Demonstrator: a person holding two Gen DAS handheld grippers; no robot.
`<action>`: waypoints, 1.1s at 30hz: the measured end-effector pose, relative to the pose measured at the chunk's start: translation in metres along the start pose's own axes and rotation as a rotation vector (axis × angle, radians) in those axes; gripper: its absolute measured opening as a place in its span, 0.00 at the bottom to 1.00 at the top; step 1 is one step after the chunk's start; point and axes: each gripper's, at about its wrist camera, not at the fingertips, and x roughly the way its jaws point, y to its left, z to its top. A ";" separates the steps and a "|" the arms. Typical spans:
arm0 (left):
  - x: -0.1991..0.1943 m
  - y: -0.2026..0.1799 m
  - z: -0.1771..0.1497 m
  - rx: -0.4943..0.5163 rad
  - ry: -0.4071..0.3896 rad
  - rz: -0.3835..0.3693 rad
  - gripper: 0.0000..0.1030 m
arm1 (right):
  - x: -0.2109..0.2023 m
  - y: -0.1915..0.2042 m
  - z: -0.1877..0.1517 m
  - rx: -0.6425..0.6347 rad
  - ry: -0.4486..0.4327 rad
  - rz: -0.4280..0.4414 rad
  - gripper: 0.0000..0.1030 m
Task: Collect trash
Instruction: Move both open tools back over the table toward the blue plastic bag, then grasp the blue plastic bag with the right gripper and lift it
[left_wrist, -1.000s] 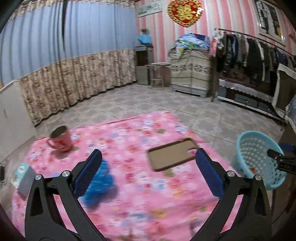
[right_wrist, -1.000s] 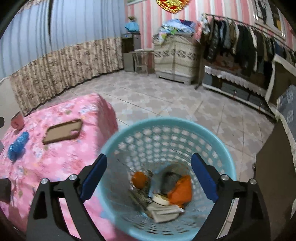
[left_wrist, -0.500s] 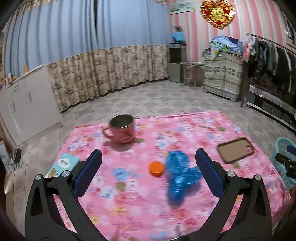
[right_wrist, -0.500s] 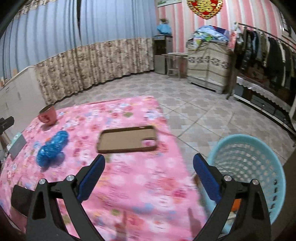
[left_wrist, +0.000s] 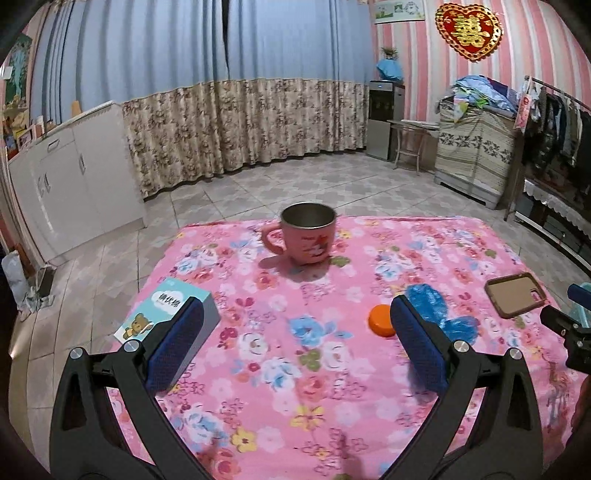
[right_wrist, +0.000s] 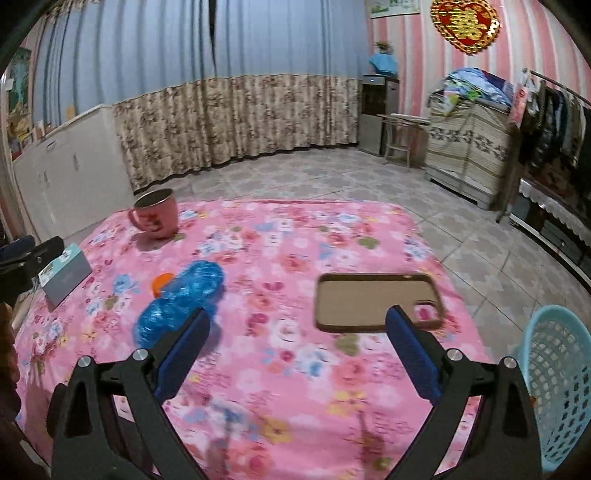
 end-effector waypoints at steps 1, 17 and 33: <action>0.002 0.004 -0.001 -0.002 0.003 0.003 0.95 | 0.001 0.004 0.000 -0.005 0.003 -0.001 0.91; 0.014 0.054 -0.022 -0.077 0.033 0.032 0.95 | 0.034 0.063 -0.002 -0.010 0.069 -0.007 0.91; 0.018 0.061 -0.030 -0.078 0.028 0.027 0.95 | 0.069 0.099 -0.016 -0.057 0.199 0.117 0.62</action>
